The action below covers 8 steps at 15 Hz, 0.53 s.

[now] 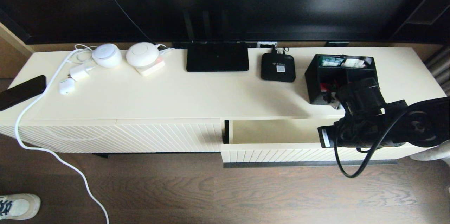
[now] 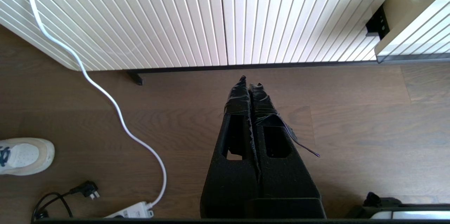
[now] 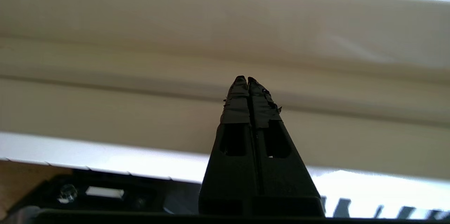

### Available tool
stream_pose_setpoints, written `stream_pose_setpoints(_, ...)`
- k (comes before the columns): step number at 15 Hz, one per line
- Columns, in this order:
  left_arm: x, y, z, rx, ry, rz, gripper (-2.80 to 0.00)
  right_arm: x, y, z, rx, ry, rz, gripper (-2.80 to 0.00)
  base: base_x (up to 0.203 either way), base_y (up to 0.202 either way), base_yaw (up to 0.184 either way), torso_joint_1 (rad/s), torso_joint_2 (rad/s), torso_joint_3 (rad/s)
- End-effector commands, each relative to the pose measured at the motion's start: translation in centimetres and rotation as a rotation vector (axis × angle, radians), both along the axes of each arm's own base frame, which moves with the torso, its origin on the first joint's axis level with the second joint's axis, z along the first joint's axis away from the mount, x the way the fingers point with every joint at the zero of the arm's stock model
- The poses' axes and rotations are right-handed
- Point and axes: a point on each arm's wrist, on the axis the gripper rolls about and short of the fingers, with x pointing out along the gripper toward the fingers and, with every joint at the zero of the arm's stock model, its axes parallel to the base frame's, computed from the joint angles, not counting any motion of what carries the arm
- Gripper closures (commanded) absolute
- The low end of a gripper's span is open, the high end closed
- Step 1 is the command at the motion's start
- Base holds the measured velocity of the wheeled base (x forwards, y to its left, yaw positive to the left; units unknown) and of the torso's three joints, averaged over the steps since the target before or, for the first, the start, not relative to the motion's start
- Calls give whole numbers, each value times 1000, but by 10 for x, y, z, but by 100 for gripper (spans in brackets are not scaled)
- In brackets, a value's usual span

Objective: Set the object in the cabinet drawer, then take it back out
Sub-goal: Open the drawer

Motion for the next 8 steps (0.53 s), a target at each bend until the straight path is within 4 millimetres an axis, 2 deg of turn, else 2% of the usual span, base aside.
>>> stream_pose_setpoints(1, 0, 0, 0, 1, 0, -1, 0, -7, 0, 2, -12, 16, -10, 0, 0, 0, 0, 0, 0, 0)
stream_pose_setpoints(6, 0, 0, 0, 1, 2, 0, 0, -28, -2, -10, -40, 100, 0, 0, 0, 0, 0, 0, 0, 0)
stream_pose_setpoints(8, 0, 0, 0, 1, 2, 0, 0, -39, -4, -21, -55, 145, 6, 0, 0, 0, 0, 0, 0, 0)
